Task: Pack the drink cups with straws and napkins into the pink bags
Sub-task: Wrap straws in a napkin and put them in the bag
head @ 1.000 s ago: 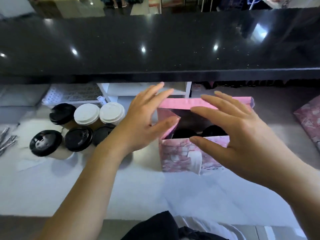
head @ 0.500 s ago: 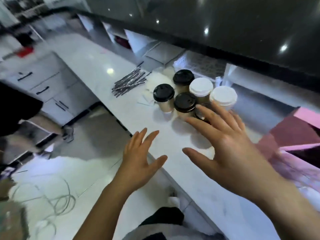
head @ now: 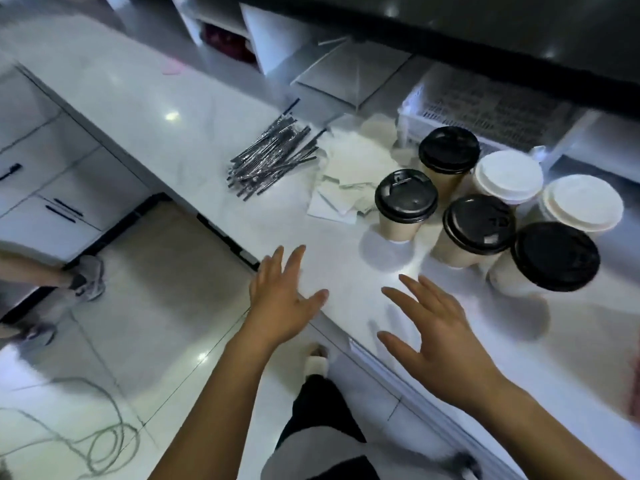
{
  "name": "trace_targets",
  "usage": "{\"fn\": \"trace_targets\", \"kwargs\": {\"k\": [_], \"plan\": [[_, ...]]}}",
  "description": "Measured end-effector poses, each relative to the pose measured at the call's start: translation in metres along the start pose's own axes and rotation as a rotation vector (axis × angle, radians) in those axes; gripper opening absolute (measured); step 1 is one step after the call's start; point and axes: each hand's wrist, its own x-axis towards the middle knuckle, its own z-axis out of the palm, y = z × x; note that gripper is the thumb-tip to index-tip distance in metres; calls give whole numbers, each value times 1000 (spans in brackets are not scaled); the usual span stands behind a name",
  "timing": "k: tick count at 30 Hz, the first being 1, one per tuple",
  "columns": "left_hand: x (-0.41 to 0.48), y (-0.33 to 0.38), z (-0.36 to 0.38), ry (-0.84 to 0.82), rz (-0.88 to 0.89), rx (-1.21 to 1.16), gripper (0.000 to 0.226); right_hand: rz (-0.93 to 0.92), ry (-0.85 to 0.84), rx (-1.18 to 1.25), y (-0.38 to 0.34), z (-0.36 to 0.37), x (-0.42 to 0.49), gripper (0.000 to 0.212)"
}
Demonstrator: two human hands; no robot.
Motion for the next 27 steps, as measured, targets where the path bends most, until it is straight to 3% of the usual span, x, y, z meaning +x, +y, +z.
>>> {"fn": "trace_targets", "kwargs": {"k": [8,12,19,23,27], "plan": [[131,-34,-46,-84,320,28,75,324,67,-231,-24,75,64,66],[177,-9,-47,-2,577,-28,60,433,78,-303,-27,82,64,62],[239,29,-38,116,842,206,41,487,99,-305,-32,83,66,62],[255,28,-39,149,943,199,14,486,102,-311,-32,84,66,61],[255,29,-45,148,961,188,13,477,96,-320,-30,83,66,62]]}}
